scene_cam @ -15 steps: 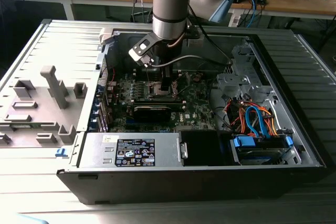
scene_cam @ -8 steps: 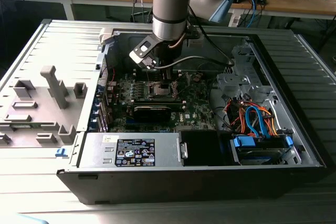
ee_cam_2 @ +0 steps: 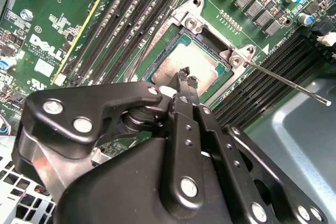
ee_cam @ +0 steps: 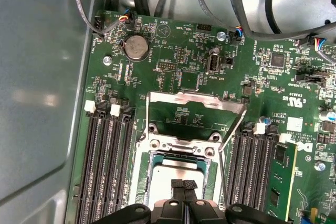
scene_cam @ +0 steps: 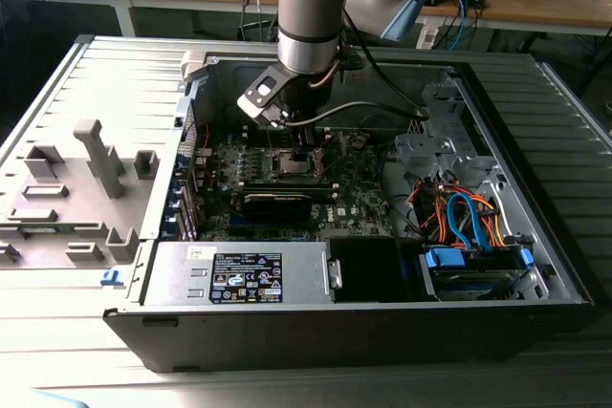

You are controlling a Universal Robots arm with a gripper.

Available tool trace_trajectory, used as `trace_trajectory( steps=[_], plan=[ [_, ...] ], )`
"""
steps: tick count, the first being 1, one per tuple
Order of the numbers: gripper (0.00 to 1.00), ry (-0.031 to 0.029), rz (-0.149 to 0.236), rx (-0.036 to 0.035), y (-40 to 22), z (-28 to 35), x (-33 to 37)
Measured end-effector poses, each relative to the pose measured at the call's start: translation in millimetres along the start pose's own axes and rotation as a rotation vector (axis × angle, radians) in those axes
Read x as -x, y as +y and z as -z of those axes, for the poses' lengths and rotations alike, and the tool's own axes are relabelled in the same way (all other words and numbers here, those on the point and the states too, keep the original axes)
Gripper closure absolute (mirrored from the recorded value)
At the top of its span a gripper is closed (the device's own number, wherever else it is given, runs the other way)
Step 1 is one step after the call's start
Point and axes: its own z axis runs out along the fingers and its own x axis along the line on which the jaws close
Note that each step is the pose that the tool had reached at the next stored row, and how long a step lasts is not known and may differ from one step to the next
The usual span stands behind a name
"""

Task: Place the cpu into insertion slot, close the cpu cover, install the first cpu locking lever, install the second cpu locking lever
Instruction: 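Place the cpu into insertion slot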

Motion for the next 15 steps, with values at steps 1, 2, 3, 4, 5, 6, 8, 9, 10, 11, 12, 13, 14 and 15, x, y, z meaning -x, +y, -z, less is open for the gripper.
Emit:
trace_trajectory(
  steps=[1,2,3,4,5,6,8,9,10,11,12,13,14,15],
  plan=[
    [0.89,0.0,0.0,0.0,0.0,0.0,0.0],
    [0.89,0.0,0.001,0.0,0.0,0.0,0.0],
    [0.89,0.0,0.003,0.0001,0.0,0.0,0.0],
    [0.89,0.0,0.009,0.0002,0.0,0.0,0.0],
    [0.89,0.0001,0.014,0.0003,0.0,0.0,0.0],
    [0.89,0.0,0.02,0.0005,0.0,0.0,0.0],
    [0.89,-0.0001,0.041,0.0009,-0.1,0.1,0.0],
    [0.89,-0.0001,0.054,0.0012,-0.1,0.1,0.0],
    [0.89,-0.0001,0.069,0.0016,-0.1,0.0,0.0],
    [0.89,-0.0001,0.083,0.0018,-0.1,0.1,0.0],
    [0.89,-0.0002,0.101,0.0023,-0.1,0.1,0.0],
    [0.89,-0.0002,0.108,0.0025,-0.1,0.0,0.0],
    [0.89,-0.0002,0.117,0.0027,-0.1,0.0,0.0],
    [0.89,-0.0002,0.127,0.0029,-0.1,0.0,0.0]
  ],
)
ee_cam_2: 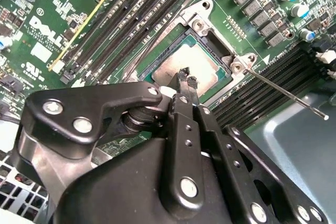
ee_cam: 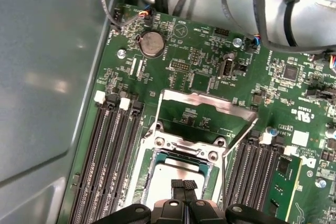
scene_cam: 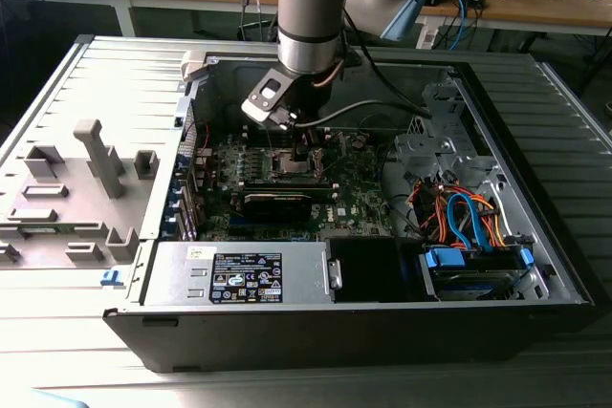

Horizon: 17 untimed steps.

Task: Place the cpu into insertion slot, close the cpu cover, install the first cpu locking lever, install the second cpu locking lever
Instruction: 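Place the cpu into insertion slot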

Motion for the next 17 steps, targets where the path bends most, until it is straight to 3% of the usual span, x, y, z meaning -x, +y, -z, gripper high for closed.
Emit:
trace_trajectory(
  steps=[17],
  plan=[
    [0.89,-0.0004,0.169,0.0038,0.0,0.0,0.0]
  ],
)
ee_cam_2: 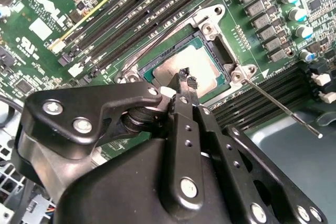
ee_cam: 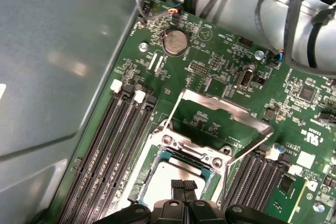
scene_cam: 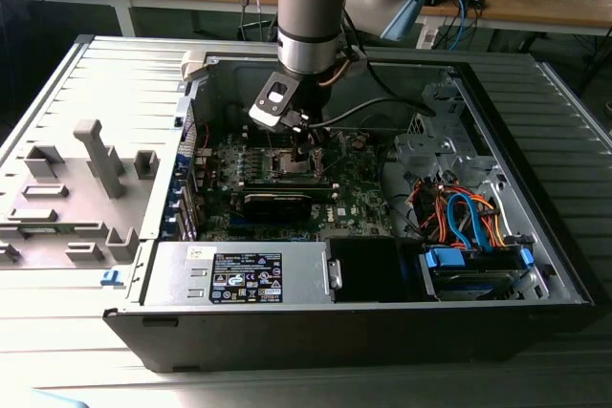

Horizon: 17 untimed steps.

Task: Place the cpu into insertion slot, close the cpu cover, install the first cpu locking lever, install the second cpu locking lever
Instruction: 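Place the cpu into insertion slot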

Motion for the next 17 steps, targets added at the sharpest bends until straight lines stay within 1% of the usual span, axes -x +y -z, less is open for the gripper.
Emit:
trace_trajectory(
  steps=[3,5,6,7,8,10,13,16,17],
  plan=[
    [0.89,0.0,0.033,0.0007,0.0,0.0,0.0],
    [0.89,-0.0001,0.046,0.0011,0.0,0.0,0.0],
    [0.89,-0.0002,0.026,0.0005,0.0,0.0,0.0],
    [0.89,-0.0003,-0.007,-0.0004,-0.1,0.1,0.0],
    [0.89,-0.0005,-0.025,-0.0009,-0.1,0.0,0.0],
    [0.89,-0.0014,-0.049,-0.002,0.4,0.3,0.2],
    [0.89,-0.0021,-0.057,-0.0024,1.8,4.2,0.9],
    [0.89,-0.0031,-0.064,-0.0031,2.4,12.3,1.4],
    [0.89,-0.0031,-0.064,-0.003,2.5,16.7,1.6]
  ],
)
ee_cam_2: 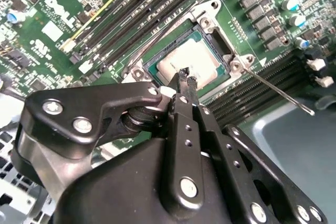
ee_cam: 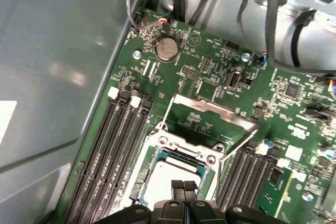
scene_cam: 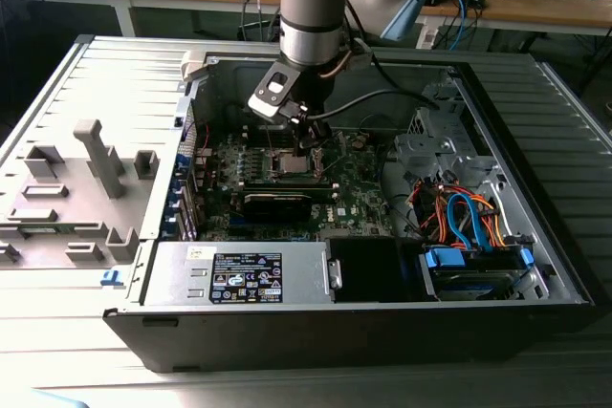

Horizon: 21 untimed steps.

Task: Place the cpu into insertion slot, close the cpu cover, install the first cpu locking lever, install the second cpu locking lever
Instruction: 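Place the cpu into insertion slot, then close the cpu cover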

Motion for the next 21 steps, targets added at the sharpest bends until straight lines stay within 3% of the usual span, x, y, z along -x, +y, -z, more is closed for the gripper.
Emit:
trace_trajectory(
  steps=[6,21],
  plan=[
    [0.89,0.0001,0.0,0.0,0.0,8.7,0.2],
    [0.89,0.0,0.0,0.0,-0.5,9.3,1.5]
  ],
)
